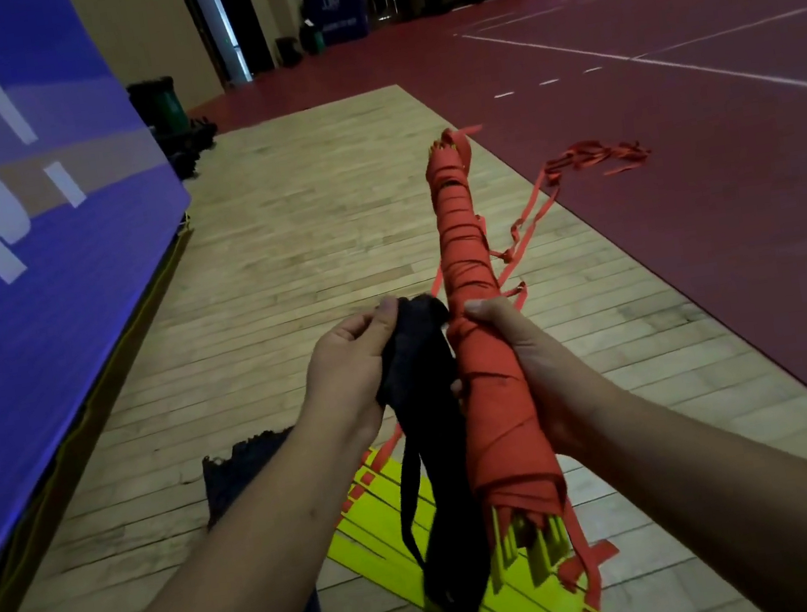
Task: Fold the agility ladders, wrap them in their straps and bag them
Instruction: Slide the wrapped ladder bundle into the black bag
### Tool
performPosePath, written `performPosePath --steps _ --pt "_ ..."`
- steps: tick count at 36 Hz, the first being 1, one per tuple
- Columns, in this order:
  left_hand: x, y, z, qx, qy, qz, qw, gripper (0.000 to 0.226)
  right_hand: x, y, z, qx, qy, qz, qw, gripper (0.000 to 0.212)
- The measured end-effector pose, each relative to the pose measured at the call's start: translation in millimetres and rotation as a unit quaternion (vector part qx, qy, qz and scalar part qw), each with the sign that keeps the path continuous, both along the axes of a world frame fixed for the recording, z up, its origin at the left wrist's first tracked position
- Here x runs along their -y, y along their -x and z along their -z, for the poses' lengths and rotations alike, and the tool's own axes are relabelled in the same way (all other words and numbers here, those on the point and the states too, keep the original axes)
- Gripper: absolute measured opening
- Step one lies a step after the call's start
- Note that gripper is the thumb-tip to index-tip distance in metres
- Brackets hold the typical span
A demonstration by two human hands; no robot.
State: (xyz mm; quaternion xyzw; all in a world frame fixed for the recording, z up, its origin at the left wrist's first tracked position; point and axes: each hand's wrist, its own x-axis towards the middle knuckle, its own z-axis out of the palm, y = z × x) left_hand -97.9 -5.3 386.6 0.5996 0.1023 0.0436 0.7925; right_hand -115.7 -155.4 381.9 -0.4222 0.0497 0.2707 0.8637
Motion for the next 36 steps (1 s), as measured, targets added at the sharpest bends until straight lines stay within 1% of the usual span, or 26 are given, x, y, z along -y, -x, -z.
performPosePath --steps 2,3,5,7,8,9,10,11,12,13,14,15,16,17,19,20,21,22,24,26,28,30,32,33,34,36 --pt "4 0 0 -0.002 0.003 -0.005 1.000 0.024 -5 3 -1 -0.002 -0.017 -0.016 1.000 0.038" --pt "5 0 -1 -0.006 0.008 -0.006 1.000 0.031 -6 3 -5 -0.004 -0.025 -0.024 0.999 0.035" --pt "3 3 2 -0.006 0.020 0.003 1.000 0.055 -8 0 -9 -0.010 -0.041 -0.031 0.999 0.030" --pt "0 7 17 0.011 -0.015 0.073 0.997 0.087 -5 -7 -14 -0.003 -0.052 -0.024 0.998 0.030" --pt "-1 12 26 0.008 -0.034 0.133 0.990 0.094 -2 -12 -17 0.004 -0.060 -0.020 0.998 0.030" --pt "-1 20 38 -0.010 -0.071 0.200 0.977 0.091 2 -18 -21 0.011 -0.068 -0.016 0.997 0.031" --pt "-2 29 47 -0.029 -0.142 0.280 0.949 0.087 8 -23 -25 0.019 -0.071 -0.012 0.997 0.032" --pt "-4 35 55 -0.052 -0.255 0.363 0.895 0.081 15 -28 -28 0.025 -0.068 -0.004 0.997 0.033" --pt "-3 42 58 -0.083 -0.359 0.427 0.826 0.073 22 -33 -30 0.028 -0.061 0.004 0.998 0.033" --pt "-6 44 65 -0.099 -0.433 0.462 0.767 0.064 29 -36 -31 0.031 -0.053 0.009 0.998 0.032" --pt "-7 45 66 -0.104 -0.467 0.470 0.742 0.053 36 -40 -30 0.032 -0.043 0.012 0.998 0.031" --pt "-9 43 69 -0.109 -0.472 0.456 0.747 0.041 42 -42 -27 0.030 -0.032 0.016 0.999 0.030" --pt "-12 41 68 -0.112 -0.454 0.436 0.769 0.031 46 -44 -23 0.029 -0.017 0.021 0.999 0.030" --pt "-14 36 67 -0.118 -0.415 0.408 0.805 0.023 49 -46 -18 0.027 0.003 0.025 0.999 0.031" --pt "-15 29 57 -0.125 -0.263 0.338 0.895 0.008 50 -46 -8 0.028 0.049 0.028 0.998 0.028" --pt "-15 24 49 -0.118 -0.164 0.296 0.934 0.007 50 -46 -4 0.030 0.064 0.028 0.997 0.025" --pt "-15 18 40 -0.109 -0.073 0.249 0.960 0.010 49 -45 -1 0.031 0.075 0.027 0.996 0.022" --pt "-15 12 30 -0.098 0.013 0.203 0.974 0.016 48 -43 2 0.031 0.083 0.023 0.996 0.021" --pt "-17 -1 17 -0.082 0.124 0.116 0.982 0.031 45 -39 5 0.022 0.097 0.000 0.995 0.024" --pt "-20 -12 14 -0.066 0.158 0.042 0.984 0.035 42 -34 6 -0.002 0.101 -0.034 0.994 0.028" --pt "-22 -19 15 -0.049 0.160 -0.025 0.986 0.024 35 -31 5 -0.030 0.084 -0.075 0.993 0.028" --pt "-25 -24 16 -0.037 0.158 -0.069 0.984 0.015 26 -31 4 -0.052 0.056 -0.114 0.991 0.035" --pt "-27 -25 17 -0.052 0.130 -0.082 0.987 0.017 17 -31 3 -0.071 0.020 -0.151 0.986 0.043" --pt "-29 -25 19 -0.072 0.098 -0.075 0.990 0.023 13 -31 3 -0.077 -0.001 -0.166 0.983 0.046" --pt "-28 -23 18 -0.096 0.057 -0.054 0.992 0.036 11 -31 3 -0.080 -0.027 -0.176 0.981 0.050" --pt "-27 -14 20 -0.139 -0.048 0.032 0.989 0.080 8 -33 2 -0.079 -0.083 -0.185 0.976 0.064"
